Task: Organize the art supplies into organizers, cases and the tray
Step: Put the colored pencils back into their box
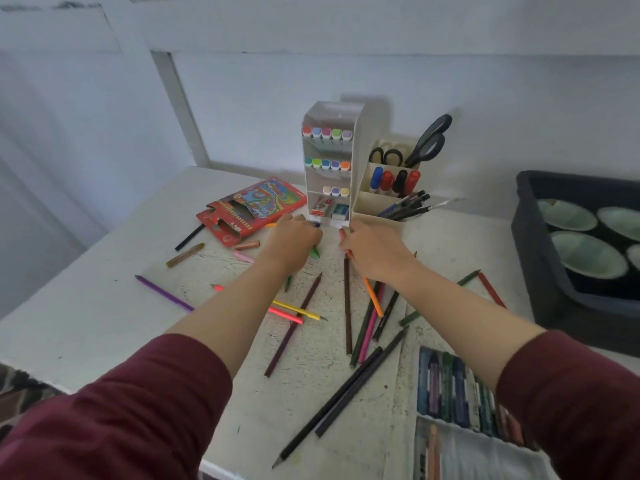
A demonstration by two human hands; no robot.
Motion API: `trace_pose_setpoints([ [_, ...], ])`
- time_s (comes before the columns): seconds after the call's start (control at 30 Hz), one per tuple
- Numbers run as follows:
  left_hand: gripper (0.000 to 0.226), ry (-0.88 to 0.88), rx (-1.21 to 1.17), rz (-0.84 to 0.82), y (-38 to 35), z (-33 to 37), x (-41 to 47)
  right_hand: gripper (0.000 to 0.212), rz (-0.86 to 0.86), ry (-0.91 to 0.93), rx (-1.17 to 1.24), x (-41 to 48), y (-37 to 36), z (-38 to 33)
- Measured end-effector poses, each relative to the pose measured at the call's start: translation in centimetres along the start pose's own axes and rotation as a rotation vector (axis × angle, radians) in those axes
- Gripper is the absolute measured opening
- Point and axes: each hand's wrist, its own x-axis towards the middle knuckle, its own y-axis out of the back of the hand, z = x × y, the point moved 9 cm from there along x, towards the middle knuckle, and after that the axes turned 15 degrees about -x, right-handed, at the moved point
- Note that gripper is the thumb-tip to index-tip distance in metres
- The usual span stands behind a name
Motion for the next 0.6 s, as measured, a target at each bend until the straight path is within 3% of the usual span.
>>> trace_pose_setpoints([
  [0.2, 0.019, 0.156, -0.320, 0.205, 1.9, -1.8, -1.0, 0.029, 0.011, 0.131, -0.176, 0.1, 0.2, -1.0],
  [0.47, 0.016, 0.188, -0.534, 0.344, 3.7, -1.6, -3.3, 0.026, 0.116, 0.199, -0.193, -0.3, 1.5, -1.1],
  [0.53, 0.015, 0.204, -0.614, 0.386, 4.3, -1.6, -3.7, 0.027, 0.205, 0.161, -0.073, -0.7, 2.3, -0.9],
  [0.6, 0.013, 0.250, -0.736, 0.449, 4.9, -1.7, -4.3, 0.015, 0.280, 0.068, 0.125, -1.0, 2.8, 0.0],
])
